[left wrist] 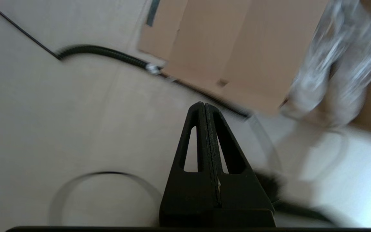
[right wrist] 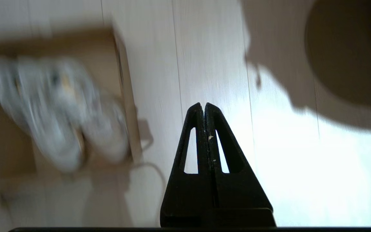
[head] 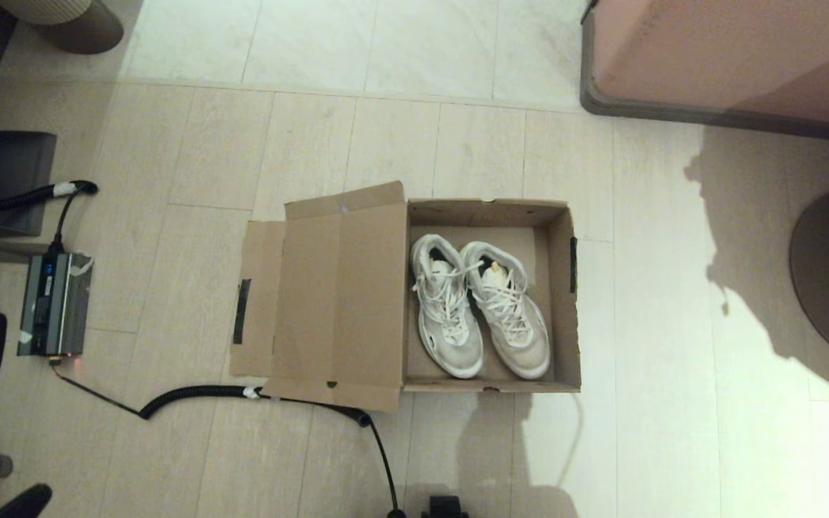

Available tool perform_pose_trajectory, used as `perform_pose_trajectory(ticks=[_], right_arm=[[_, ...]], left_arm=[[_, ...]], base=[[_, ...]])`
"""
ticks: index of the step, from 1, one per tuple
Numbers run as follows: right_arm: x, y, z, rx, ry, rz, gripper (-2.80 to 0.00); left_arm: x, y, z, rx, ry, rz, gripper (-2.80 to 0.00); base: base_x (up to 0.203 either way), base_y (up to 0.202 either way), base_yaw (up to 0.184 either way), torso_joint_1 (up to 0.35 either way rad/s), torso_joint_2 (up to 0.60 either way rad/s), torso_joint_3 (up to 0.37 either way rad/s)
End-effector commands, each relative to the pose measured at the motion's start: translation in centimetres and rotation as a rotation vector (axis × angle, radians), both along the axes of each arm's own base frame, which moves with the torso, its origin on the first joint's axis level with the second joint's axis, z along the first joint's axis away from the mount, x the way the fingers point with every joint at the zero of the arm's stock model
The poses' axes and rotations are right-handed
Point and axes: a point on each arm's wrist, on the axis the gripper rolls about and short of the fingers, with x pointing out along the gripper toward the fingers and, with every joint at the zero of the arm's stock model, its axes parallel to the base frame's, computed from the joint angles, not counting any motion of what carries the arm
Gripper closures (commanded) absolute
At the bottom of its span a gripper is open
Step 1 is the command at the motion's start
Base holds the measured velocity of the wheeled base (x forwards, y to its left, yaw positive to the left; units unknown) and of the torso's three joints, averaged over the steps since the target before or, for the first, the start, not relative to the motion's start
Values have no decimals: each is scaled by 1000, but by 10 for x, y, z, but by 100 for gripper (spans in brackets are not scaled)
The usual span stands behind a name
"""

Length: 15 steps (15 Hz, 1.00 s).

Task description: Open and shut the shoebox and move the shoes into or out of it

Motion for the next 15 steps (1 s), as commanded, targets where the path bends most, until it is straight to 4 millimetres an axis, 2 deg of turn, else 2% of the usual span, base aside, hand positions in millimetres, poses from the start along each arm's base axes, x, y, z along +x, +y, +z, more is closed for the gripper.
perform_pose_trajectory(ticks=[1,3,4,6,9,13,15], right_arm=[[-52,-4,-56,-57,-37,12,0],[-75,-3,-109,-125,22,79,0],[-85,-3,-124,-138,25,111,0],[-97,-2,-138,-130,29,145,0],[-97,-1,-144,-53,77,130,0],[-98,-1,-144,-49,75,129,0],[-97,-1,-144,-50,76,129,0]], left_arm=[[-26,-5,-18,185,-99,-11,0],[-31,-7,-33,290,-68,-60,0],[-29,-7,-43,311,-7,-90,0],[-29,-7,-44,304,0,-95,0],[-30,-8,-44,301,10,-188,0],[-31,-12,-40,256,-18,-363,0],[-32,-14,-39,293,-39,-454,0]], base=[[0,0,0,0,0,0],[0,0,0,0,0,0],[0,0,0,0,0,0],[0,0,0,0,0,0],[0,0,0,0,0,0],[0,0,0,0,0,0],[0,0,0,0,0,0]])
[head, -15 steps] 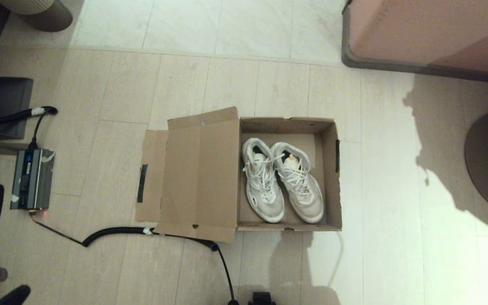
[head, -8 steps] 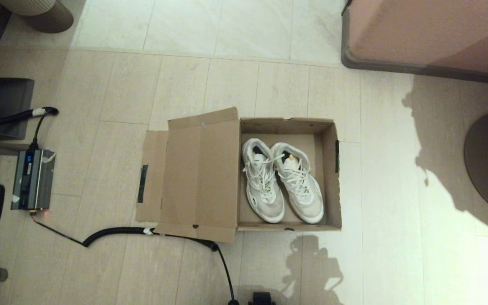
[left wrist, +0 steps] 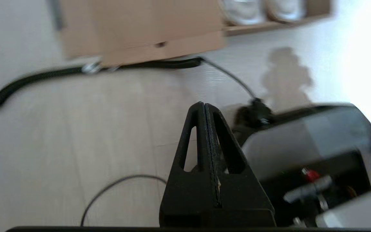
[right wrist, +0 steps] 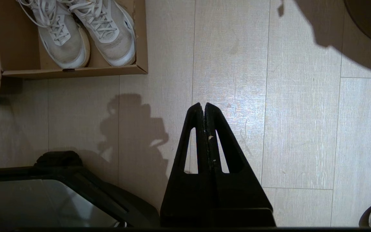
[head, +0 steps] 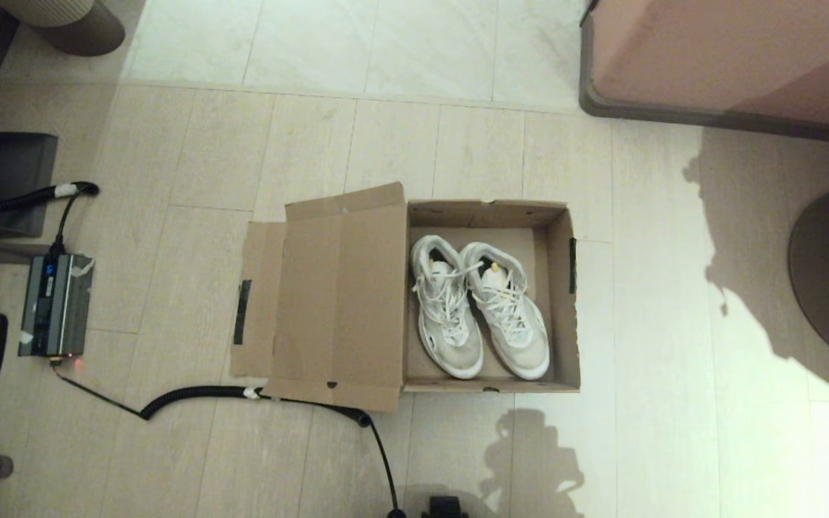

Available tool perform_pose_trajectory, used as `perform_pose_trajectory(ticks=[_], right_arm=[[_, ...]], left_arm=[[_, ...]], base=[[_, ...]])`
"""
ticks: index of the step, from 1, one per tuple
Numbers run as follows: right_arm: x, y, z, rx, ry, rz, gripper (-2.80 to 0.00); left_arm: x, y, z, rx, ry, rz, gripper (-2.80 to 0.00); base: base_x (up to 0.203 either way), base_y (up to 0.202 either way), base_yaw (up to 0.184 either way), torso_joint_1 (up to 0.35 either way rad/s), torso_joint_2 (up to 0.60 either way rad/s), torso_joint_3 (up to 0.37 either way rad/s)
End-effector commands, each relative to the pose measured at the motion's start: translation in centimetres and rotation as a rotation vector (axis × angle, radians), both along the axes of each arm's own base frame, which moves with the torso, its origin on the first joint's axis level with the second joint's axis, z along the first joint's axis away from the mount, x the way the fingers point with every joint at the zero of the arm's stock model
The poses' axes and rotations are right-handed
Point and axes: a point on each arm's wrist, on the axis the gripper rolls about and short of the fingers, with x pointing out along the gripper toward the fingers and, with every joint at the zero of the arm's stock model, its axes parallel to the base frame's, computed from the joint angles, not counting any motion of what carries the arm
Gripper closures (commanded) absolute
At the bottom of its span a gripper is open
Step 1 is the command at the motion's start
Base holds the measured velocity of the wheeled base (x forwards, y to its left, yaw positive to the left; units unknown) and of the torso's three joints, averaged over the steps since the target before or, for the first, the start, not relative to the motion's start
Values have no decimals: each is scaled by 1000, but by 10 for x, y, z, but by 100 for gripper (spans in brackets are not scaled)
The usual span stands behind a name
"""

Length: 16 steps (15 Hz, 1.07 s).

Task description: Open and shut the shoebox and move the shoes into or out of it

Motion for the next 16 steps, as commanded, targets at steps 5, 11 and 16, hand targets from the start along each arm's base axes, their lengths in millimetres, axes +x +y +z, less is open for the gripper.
perform_pose_trajectory(ticks=[5,11,16], right_arm=[[0,0,0,16,2,-3,0],[0,0,0,4,3,1,0],[0,0,0,5,3,1,0]], left_arm=[[4,7,-5,117,121,275,0],[-2,7,-16,182,123,280,0],[-4,8,-16,154,103,130,0]], base=[[0,0,0,0,0,0],[0,0,0,0,0,0],[0,0,0,0,0,0]])
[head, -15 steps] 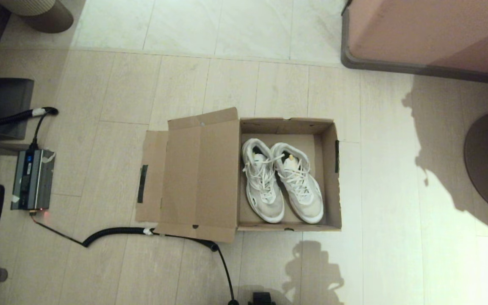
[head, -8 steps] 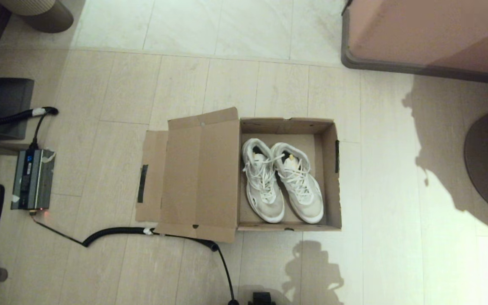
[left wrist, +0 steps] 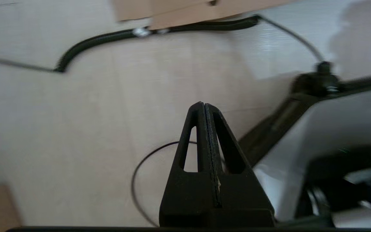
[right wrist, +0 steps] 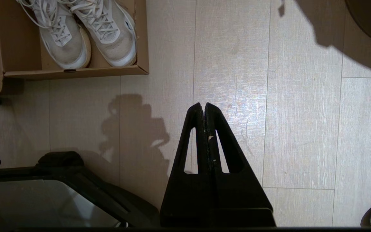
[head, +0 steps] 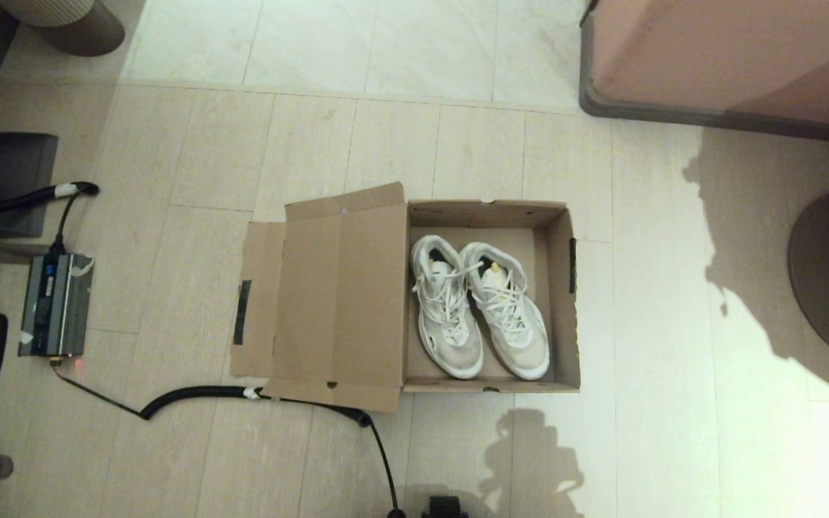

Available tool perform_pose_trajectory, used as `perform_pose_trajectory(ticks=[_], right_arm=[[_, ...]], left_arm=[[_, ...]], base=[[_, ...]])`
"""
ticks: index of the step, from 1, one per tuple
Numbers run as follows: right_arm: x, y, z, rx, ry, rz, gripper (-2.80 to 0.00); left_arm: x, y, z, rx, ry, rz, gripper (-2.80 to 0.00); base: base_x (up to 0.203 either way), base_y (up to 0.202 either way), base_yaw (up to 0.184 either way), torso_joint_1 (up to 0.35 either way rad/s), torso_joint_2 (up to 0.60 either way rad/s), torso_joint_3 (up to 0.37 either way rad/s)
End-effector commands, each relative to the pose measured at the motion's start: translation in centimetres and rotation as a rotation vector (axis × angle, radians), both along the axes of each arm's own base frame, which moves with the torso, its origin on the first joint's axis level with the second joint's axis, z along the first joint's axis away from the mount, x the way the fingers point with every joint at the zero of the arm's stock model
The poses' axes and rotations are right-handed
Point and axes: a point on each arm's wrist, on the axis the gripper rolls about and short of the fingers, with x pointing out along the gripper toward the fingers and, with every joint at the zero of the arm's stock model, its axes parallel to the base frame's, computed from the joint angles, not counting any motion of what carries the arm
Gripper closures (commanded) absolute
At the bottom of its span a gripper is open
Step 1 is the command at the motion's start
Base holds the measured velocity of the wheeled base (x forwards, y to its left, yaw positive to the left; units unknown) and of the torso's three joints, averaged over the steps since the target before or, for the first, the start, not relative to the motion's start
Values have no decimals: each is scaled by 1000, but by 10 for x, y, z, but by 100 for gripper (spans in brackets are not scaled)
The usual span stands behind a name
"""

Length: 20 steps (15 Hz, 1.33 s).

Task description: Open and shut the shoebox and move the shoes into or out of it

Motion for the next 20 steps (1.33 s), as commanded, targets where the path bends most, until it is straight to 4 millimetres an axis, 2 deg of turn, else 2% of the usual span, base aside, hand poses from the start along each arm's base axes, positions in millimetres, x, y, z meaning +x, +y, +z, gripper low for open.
perform_pose_trajectory(ticks=[1,5,7,20], right_arm=[[0,0,0,4,6,-3,0],[1,0,0,-2,8,1,0],[1,0,0,1,8,0,0],[1,0,0,10,7,-14,0]], left_arm=[[-4,0,-1,-5,-44,-24,0],[-21,1,-5,-26,-302,28,0],[-19,1,-5,-115,-300,76,0],[-19,1,-5,-122,-301,79,0]], base=[[0,0,0,0,0,0],[0,0,0,0,0,0],[0,0,0,0,0,0],[0,0,0,0,0,0]])
